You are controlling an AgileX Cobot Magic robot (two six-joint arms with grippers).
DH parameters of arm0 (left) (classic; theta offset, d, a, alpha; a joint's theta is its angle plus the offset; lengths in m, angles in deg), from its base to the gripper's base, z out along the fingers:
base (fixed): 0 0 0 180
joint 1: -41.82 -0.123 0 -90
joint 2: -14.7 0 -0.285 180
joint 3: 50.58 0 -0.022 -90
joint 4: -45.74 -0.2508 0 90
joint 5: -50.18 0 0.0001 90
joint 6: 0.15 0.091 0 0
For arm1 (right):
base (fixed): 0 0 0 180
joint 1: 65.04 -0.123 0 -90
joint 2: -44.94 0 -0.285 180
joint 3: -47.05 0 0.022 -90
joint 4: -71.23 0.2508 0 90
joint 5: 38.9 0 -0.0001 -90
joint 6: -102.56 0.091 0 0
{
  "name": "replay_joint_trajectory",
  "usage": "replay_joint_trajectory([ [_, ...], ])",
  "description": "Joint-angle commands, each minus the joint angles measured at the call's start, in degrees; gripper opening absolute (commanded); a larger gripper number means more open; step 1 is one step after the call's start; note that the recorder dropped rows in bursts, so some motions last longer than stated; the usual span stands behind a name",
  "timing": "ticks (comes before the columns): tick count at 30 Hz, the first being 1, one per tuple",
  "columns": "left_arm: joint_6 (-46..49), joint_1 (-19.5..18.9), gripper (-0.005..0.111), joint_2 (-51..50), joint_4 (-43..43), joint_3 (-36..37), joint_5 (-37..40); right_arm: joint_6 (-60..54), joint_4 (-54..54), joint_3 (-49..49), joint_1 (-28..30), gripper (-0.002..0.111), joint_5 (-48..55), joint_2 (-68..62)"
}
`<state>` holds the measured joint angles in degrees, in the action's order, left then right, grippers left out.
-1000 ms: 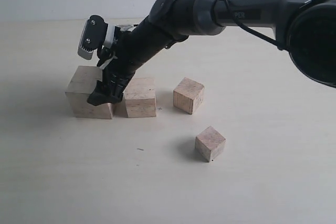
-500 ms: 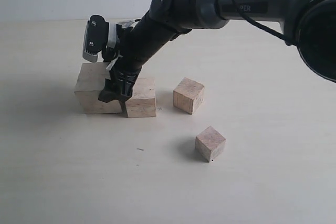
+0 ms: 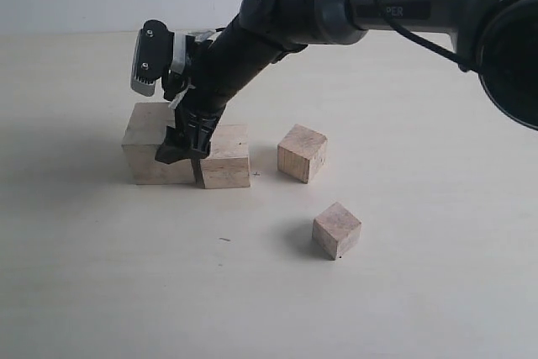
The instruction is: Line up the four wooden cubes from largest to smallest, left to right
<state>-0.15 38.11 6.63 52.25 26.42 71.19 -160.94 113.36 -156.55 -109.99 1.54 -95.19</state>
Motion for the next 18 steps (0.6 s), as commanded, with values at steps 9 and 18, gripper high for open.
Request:
replay_joint_trajectory([
  [9, 0.00, 0.40, 0.000, 0.29, -0.06, 0.22, -0.48, 0.66, 0.70, -0.25, 0.10, 0.096, 1.79, 3.76],
  [18, 0.00, 0.40, 0.000, 0.29, -0.06, 0.22, -0.48, 7.88, -11.25, -0.25, 0.10, 0.096, 14.52, 13.05],
])
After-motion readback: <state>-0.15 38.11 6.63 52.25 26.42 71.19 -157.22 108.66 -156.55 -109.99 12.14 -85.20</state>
